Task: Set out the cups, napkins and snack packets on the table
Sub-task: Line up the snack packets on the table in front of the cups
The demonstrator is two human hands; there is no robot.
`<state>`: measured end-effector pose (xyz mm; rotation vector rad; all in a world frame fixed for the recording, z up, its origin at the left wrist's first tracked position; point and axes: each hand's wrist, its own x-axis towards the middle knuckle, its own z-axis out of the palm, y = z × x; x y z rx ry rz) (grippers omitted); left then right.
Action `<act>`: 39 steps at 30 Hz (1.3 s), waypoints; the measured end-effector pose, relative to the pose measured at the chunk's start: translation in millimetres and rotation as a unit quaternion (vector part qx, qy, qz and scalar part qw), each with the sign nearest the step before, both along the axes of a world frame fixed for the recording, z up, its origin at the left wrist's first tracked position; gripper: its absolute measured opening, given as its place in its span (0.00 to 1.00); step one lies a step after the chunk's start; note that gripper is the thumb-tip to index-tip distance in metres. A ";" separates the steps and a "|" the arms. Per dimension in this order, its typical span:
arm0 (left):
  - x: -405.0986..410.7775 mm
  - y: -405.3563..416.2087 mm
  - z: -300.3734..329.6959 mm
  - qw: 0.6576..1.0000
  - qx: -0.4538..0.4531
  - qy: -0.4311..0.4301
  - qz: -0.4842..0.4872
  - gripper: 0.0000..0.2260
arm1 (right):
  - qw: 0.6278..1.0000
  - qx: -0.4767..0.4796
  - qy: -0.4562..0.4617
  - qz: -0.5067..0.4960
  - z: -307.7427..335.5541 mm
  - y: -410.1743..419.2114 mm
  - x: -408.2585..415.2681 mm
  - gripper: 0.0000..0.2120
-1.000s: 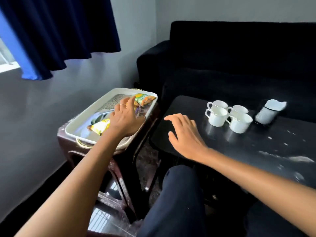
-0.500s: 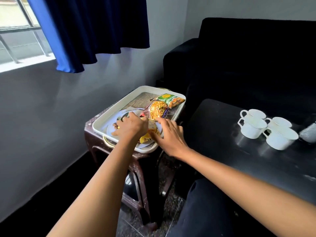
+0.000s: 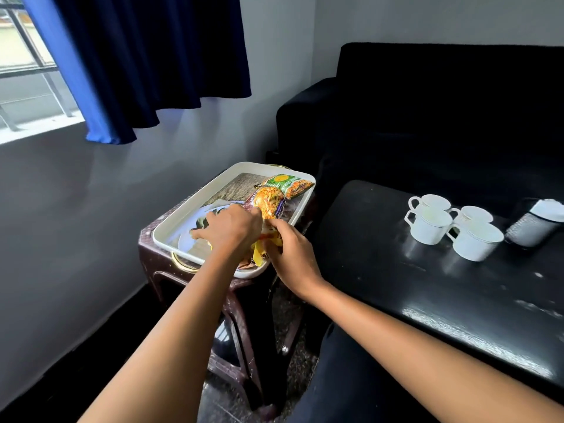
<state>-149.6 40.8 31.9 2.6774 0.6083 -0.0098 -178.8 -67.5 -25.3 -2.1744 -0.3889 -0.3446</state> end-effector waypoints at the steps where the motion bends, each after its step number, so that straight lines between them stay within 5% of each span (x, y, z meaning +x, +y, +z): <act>1: -0.9 -2.8 1.6 1.000 0.002 -0.008 -0.003 0.21 | 1.000 0.014 0.000 -0.009 2.8 -3.4 -2.0 0.16; 10: -17.8 -20.2 20.8 0.987 -0.046 -0.138 -0.070 0.18 | 0.992 0.105 -0.022 -0.065 34.0 -35.3 -28.9 0.14; 17: -43.3 -51.6 25.7 0.912 -0.208 -0.109 -0.336 0.08 | 0.981 0.123 -0.019 -0.151 49.5 -96.8 -59.0 0.13; 27: -105.2 -95.9 19.5 0.830 -0.177 -0.141 -0.511 0.35 | 0.967 0.146 -0.014 -0.210 74.3 -156.7 -133.9 0.14; 39: -151.5 -103.3 30.6 0.754 -0.276 -0.232 -0.550 0.34 | 0.967 0.109 -0.049 -0.223 122.9 -163.7 -212.8 0.13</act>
